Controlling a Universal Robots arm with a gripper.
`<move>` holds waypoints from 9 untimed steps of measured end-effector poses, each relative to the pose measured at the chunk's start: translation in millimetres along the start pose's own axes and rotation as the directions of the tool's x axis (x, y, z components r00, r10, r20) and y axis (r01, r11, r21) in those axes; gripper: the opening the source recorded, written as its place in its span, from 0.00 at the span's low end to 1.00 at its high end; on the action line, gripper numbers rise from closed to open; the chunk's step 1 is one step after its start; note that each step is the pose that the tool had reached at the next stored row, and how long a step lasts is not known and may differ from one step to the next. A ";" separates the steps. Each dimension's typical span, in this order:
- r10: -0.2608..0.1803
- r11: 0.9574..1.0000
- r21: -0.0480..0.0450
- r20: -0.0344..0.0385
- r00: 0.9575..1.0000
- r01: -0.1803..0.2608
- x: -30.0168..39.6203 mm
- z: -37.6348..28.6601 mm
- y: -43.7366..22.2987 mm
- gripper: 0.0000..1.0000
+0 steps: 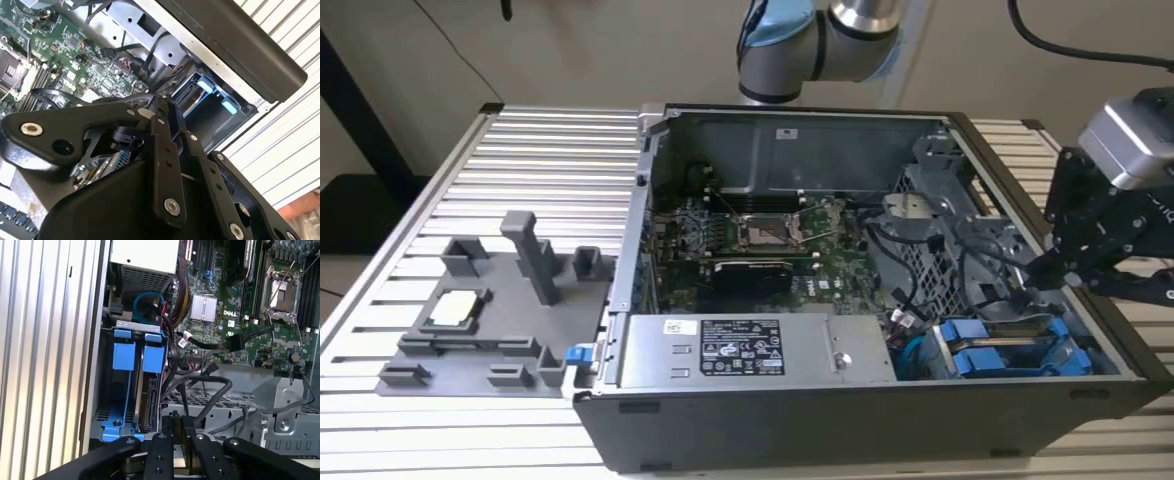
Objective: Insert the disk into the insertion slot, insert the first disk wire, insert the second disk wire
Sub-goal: 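Insert the first disk wire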
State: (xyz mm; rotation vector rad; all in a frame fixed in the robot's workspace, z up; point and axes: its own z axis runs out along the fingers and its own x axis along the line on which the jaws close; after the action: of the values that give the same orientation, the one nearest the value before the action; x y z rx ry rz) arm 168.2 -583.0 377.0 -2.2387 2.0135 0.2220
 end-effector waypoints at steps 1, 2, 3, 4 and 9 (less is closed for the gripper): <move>0.012 1.000 0.002 0.000 1.000 -0.012 0.1 0.5 0.0 0.19; 0.027 1.000 0.005 0.000 1.000 -0.027 0.2 1.2 0.0 0.19; 0.041 0.999 0.008 0.000 0.999 -0.041 0.4 1.8 -0.1 0.19; 0.054 0.998 0.010 0.000 0.999 -0.054 0.5 2.2 -0.1 0.19; 0.070 0.998 0.008 -0.063 0.996 -0.069 -1.2 3.0 -0.3 0.19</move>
State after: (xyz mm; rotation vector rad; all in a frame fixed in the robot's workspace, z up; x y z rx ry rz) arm 168.2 -581.2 374.2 -2.2013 2.1234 0.1535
